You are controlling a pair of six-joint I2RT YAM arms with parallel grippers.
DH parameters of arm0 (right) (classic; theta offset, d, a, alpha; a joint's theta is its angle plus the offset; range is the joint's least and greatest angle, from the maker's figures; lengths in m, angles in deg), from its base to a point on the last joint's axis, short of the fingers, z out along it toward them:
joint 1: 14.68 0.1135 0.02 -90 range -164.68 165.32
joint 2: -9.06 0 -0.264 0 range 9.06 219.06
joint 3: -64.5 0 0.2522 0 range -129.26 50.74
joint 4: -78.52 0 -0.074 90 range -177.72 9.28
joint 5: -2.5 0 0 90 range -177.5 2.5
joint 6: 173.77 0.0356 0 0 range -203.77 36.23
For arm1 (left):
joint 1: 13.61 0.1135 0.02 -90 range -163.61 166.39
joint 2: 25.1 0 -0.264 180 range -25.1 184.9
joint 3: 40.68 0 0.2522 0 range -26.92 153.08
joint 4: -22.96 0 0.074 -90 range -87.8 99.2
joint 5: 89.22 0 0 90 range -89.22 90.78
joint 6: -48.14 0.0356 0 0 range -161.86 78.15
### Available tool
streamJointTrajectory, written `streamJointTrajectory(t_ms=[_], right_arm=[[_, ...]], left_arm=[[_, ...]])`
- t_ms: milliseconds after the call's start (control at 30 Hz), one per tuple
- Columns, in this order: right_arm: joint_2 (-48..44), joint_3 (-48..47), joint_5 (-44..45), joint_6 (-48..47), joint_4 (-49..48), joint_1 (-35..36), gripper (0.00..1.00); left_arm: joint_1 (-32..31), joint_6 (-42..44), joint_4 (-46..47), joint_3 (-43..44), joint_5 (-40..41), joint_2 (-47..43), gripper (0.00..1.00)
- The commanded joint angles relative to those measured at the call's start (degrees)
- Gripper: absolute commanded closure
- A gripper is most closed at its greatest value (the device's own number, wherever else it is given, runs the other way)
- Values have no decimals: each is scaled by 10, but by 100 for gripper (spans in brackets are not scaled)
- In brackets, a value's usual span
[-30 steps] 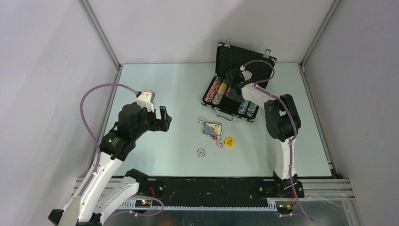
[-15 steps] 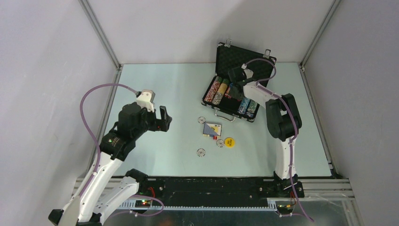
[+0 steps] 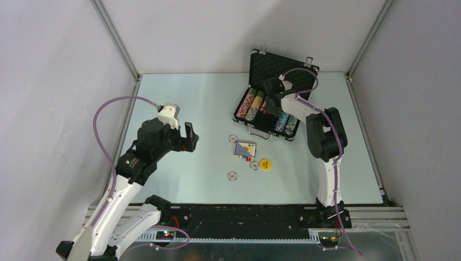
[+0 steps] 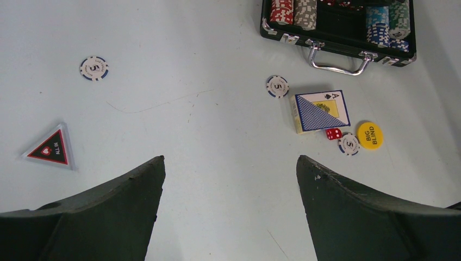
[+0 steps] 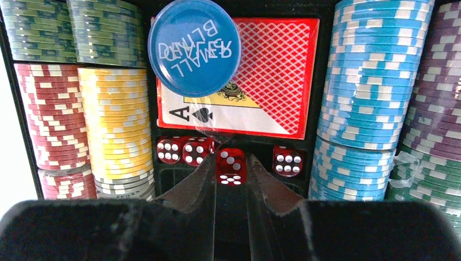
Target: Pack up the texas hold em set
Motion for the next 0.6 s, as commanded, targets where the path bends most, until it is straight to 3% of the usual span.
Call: streamJointTrajectory(t_ms=[0, 333, 567], right_arm=[[2, -22, 0, -3, 14, -3, 76], [10, -30, -12, -7, 24, -10, 73], [20, -39, -16, -7, 31, -12, 65]], left_arm=[[4, 15, 18, -1, -7, 0, 5], [4, 15, 18, -1, -8, 0, 5], [5, 15, 19, -1, -8, 1, 5]])
